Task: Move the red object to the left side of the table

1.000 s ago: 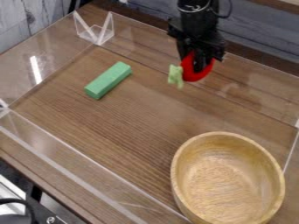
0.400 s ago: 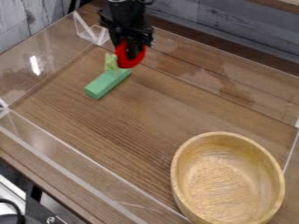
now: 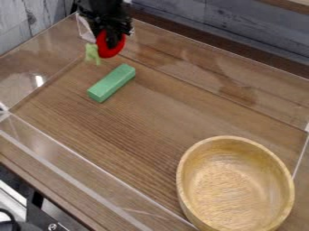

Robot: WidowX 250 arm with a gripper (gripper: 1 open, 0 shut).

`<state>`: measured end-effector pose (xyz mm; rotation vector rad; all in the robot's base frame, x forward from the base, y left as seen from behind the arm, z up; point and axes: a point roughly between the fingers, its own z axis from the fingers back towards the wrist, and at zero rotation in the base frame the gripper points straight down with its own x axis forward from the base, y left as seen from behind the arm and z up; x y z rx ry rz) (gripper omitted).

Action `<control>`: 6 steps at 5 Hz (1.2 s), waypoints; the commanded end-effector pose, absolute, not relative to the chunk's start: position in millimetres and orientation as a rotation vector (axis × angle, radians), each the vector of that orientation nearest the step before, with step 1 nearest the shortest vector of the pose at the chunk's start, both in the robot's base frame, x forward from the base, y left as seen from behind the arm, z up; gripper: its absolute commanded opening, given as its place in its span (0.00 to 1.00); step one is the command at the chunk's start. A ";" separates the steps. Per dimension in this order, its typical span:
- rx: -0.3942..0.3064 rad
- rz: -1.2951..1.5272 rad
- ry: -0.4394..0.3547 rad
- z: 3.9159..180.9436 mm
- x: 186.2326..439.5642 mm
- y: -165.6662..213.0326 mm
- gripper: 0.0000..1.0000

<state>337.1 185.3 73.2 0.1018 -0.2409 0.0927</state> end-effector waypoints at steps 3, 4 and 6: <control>0.197 0.150 -0.273 62.4 361.0 212.9 0.00; 0.206 0.155 -0.259 53.5 363.2 210.8 0.00; 0.215 0.164 -0.231 38.1 366.0 210.5 0.00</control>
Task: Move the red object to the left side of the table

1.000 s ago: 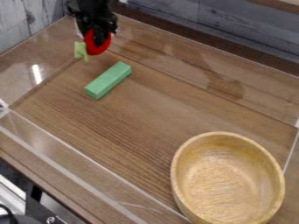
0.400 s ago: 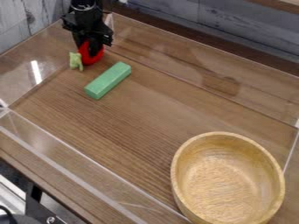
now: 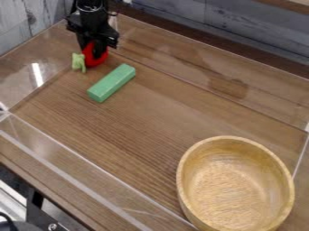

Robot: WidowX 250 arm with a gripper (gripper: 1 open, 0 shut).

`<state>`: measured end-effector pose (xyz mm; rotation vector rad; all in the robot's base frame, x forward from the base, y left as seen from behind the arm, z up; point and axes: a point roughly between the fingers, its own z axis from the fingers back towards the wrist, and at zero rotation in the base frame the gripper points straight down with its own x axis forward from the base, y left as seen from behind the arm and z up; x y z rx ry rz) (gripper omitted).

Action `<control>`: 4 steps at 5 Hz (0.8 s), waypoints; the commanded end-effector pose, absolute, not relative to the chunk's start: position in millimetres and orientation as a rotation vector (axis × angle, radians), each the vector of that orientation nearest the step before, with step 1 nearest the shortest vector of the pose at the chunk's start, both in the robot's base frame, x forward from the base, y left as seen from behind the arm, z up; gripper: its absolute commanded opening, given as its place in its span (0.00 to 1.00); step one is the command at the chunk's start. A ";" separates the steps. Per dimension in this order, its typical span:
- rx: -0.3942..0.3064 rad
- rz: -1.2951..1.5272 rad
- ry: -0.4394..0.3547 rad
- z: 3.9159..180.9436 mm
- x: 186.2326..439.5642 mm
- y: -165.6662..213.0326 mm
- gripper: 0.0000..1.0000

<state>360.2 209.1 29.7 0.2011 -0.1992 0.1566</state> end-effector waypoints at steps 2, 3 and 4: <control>0.222 0.175 -0.200 23.9 366.9 208.1 0.00; 0.223 0.182 -0.183 18.6 366.3 207.6 0.00; 0.224 0.187 -0.164 14.6 365.2 206.7 0.00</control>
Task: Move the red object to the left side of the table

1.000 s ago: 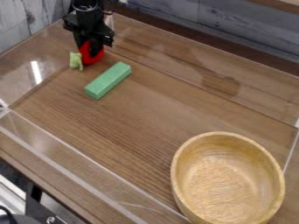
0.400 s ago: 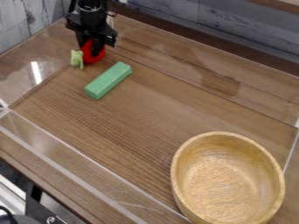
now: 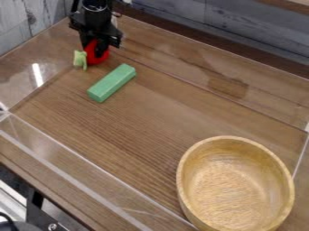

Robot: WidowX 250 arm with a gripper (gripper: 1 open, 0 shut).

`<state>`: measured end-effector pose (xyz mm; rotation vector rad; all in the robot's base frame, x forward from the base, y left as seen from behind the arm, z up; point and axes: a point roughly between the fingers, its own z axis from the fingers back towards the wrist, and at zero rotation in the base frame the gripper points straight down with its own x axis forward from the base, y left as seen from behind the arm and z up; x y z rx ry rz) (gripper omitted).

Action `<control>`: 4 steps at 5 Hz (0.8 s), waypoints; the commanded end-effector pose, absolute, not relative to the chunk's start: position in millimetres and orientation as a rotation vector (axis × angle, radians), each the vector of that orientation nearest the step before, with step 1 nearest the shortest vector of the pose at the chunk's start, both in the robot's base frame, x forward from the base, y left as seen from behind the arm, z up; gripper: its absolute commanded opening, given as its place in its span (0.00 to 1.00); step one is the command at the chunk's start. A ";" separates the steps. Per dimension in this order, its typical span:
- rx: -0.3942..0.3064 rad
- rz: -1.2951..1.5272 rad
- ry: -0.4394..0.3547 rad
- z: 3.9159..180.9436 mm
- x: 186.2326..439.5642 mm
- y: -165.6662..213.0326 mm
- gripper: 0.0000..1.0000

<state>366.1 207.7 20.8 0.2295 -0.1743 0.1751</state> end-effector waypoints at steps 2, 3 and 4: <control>0.223 0.201 -0.128 12.4 362.2 207.5 0.00; 0.223 0.207 -0.110 12.0 360.7 206.8 0.00; 0.223 0.213 -0.092 12.0 359.2 206.8 0.00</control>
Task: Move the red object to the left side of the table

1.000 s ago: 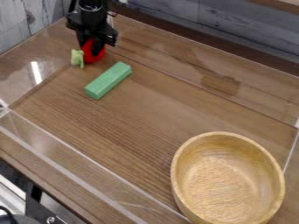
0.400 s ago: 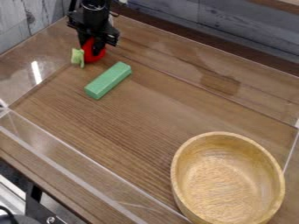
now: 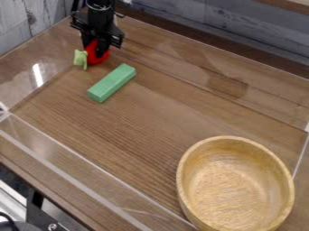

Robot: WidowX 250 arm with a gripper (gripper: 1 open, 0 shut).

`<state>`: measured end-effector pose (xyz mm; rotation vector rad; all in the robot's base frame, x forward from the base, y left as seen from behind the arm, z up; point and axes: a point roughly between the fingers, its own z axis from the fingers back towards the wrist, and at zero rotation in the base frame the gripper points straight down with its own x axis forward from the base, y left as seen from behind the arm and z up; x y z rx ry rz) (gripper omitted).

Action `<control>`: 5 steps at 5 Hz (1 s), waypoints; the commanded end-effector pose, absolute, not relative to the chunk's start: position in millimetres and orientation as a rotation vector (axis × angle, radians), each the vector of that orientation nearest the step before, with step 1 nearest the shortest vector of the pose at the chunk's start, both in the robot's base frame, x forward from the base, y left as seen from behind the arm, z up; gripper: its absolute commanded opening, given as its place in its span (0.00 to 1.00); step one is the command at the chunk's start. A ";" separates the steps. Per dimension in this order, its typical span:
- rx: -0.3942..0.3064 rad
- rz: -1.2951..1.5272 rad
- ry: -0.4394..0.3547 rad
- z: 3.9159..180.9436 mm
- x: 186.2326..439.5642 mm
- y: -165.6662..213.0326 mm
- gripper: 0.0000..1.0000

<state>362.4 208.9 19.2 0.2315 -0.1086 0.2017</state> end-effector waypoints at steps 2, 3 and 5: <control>0.219 0.235 -0.065 12.6 358.9 206.0 0.00; 0.217 0.245 -0.051 13.3 358.6 206.0 0.00; 0.212 0.267 -0.024 14.7 357.8 205.4 0.00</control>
